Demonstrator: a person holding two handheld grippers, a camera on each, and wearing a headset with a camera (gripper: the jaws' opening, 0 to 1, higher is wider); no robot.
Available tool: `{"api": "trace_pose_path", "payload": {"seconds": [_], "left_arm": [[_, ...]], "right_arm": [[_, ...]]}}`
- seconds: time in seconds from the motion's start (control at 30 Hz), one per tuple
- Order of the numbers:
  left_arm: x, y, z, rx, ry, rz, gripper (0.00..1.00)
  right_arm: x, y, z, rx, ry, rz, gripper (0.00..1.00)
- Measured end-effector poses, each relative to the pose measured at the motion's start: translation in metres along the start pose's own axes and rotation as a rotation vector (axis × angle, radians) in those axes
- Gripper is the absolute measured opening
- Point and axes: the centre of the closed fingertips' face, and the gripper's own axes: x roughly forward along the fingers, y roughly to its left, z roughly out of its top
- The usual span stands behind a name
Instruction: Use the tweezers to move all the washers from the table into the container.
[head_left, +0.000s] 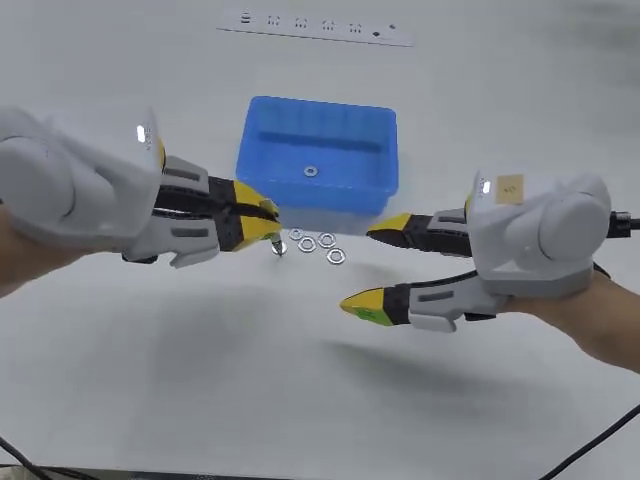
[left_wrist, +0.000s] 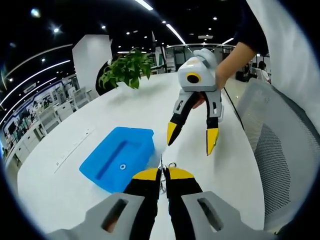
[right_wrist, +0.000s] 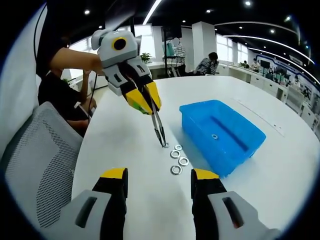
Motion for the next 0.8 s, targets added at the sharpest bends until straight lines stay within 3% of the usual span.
{"api": "trace_pose_path", "payload": {"seconds": [0.3, 0.47, 0.67, 0.8], "left_arm": [[0.0, -0.001, 0.0, -0.004, 0.018, -0.02, 0.08], [0.003, -0.001, 0.001, -0.01, 0.012, -0.032, 0.08], [0.002, -0.002, 0.0, 0.002, 0.023, -0.05, 0.08], [0.003, -0.001, 0.0, -0.005, 0.021, -0.05, 0.08]], "right_arm": [[0.019, -0.002, 0.023, -0.035, -0.021, 0.039, 0.5], [0.041, -0.003, 0.039, -0.054, -0.035, 0.079, 0.46], [0.061, -0.003, 0.044, -0.045, -0.043, 0.127, 0.3], [0.068, -0.002, 0.047, -0.054, -0.043, 0.148, 0.26]]}}
